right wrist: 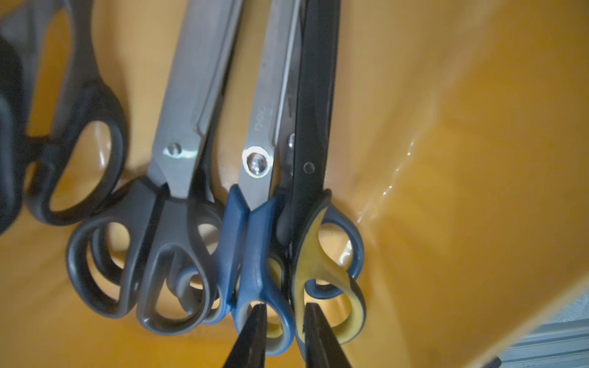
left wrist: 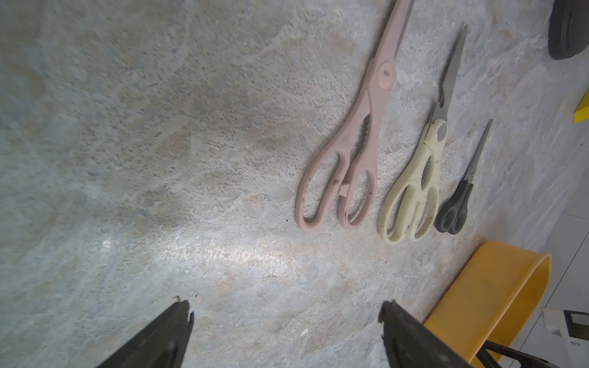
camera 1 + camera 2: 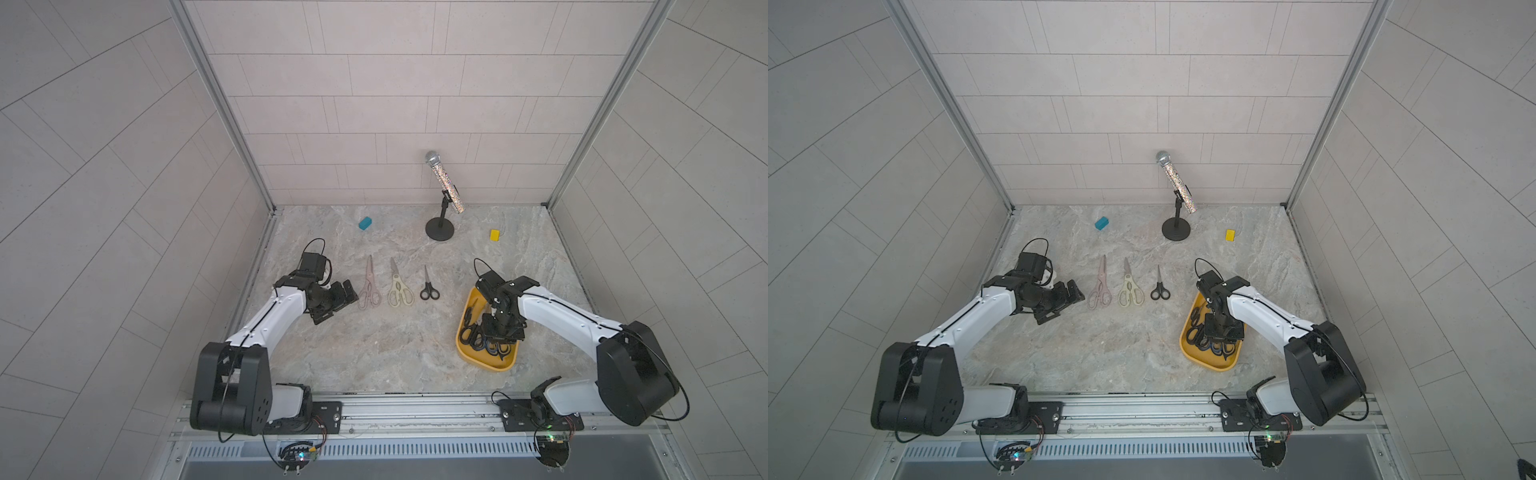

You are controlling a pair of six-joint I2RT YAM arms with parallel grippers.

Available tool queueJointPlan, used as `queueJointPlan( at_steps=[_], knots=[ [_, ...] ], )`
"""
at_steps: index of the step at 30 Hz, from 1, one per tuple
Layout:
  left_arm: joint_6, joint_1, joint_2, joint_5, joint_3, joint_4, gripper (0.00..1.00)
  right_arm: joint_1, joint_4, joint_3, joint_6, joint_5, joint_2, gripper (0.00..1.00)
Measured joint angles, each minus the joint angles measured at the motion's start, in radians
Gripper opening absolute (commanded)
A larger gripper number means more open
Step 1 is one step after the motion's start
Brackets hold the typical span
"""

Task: Take the scissors out of the storage box
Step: Pick up the scissors from the storage box.

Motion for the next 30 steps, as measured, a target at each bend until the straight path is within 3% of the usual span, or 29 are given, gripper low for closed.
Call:
queueJointPlan(
  at_steps=[7, 30],
  knots=[
    [-0.007, 0.000, 0.000, 0.000, 0.000, 0.000, 1.00, 0.001, 0.023, -0.013, 0.000, -0.006, 0.000, 0.20],
    [-0.019, 0.000, -0.013, 0.000, 0.000, 0.001, 1.00, 0.006, -0.005, -0.043, 0.020, -0.012, -0.084, 0.22]
  ],
)
